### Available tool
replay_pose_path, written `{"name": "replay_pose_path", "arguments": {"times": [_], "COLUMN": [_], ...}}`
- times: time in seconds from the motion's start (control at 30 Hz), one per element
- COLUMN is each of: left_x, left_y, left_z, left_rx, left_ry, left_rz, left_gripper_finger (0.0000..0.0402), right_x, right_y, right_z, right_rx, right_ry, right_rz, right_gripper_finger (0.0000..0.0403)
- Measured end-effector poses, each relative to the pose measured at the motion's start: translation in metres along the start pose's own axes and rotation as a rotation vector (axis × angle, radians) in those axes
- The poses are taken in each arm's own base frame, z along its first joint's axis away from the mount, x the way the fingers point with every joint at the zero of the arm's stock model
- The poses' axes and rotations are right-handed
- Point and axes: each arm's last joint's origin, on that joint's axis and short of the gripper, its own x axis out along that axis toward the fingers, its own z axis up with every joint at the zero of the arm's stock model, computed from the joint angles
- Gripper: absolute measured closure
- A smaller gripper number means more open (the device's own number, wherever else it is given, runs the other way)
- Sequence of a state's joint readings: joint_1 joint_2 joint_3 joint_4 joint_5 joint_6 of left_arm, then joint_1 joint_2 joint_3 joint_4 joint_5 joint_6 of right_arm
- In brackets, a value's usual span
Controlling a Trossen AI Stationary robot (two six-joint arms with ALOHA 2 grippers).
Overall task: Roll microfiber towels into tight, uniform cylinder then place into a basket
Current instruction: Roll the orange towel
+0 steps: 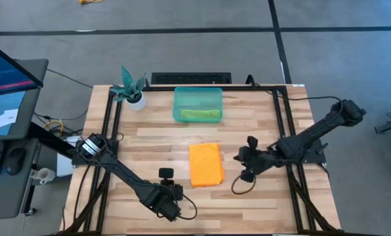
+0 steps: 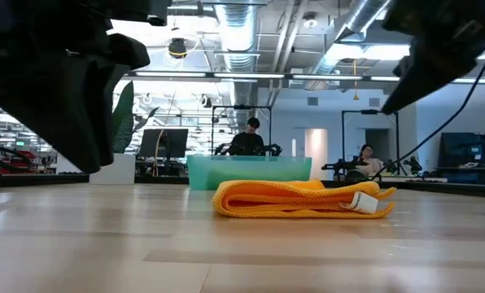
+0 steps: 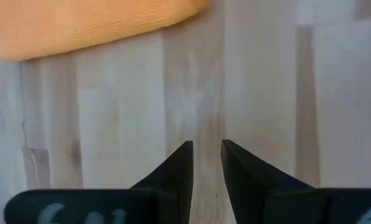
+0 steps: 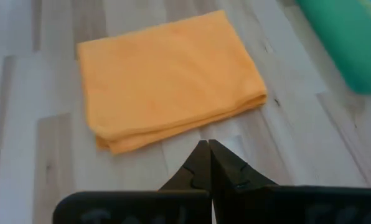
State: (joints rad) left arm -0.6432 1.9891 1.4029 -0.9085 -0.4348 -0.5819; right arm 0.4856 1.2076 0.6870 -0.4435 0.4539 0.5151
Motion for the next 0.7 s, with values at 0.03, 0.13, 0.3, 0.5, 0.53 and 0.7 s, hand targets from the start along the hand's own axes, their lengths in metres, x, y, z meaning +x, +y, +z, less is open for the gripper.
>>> {"name": "replay_pose_path", "arguments": {"times": [0.03, 0.13, 0.3, 0.5, 0.53, 0.7], "left_x": [0.001, 0.002, 0.005, 0.011, 0.011, 0.008], "left_y": [0.001, 0.006, 0.017, 0.017, 0.016, 0.006], "left_z": [0.001, 0.001, -0.001, 0.009, 0.013, 0.031], "left_rx": [-0.017, -0.079, -0.137, -0.045, -0.012, 0.08], "left_ry": [-0.001, 0.002, 0.053, -0.013, -0.048, -0.233], "left_rz": [0.006, 0.047, 0.104, 0.084, 0.084, 0.026], "left_gripper_finger": [0.0323, 0.0305, 0.0254, 0.0218, 0.0217, 0.0218], "right_x": [-0.002, -0.004, -0.001, 0.011, 0.014, 0.034], "right_y": [0.001, 0.006, 0.025, 0.053, 0.057, 0.065], "right_z": [-0.003, -0.005, -0.013, -0.023, -0.024, -0.03], "right_rx": [-0.005, -0.015, -0.075, -0.24, -0.268, -0.34], "right_ry": [-0.011, -0.044, -0.064, -0.132, -0.139, -0.114], "right_rz": [0.006, 0.018, 0.054, 0.046, 0.049, 0.05], "right_gripper_finger": [0.039, 0.039, 0.039, 0.039, 0.039, 0.039]}}
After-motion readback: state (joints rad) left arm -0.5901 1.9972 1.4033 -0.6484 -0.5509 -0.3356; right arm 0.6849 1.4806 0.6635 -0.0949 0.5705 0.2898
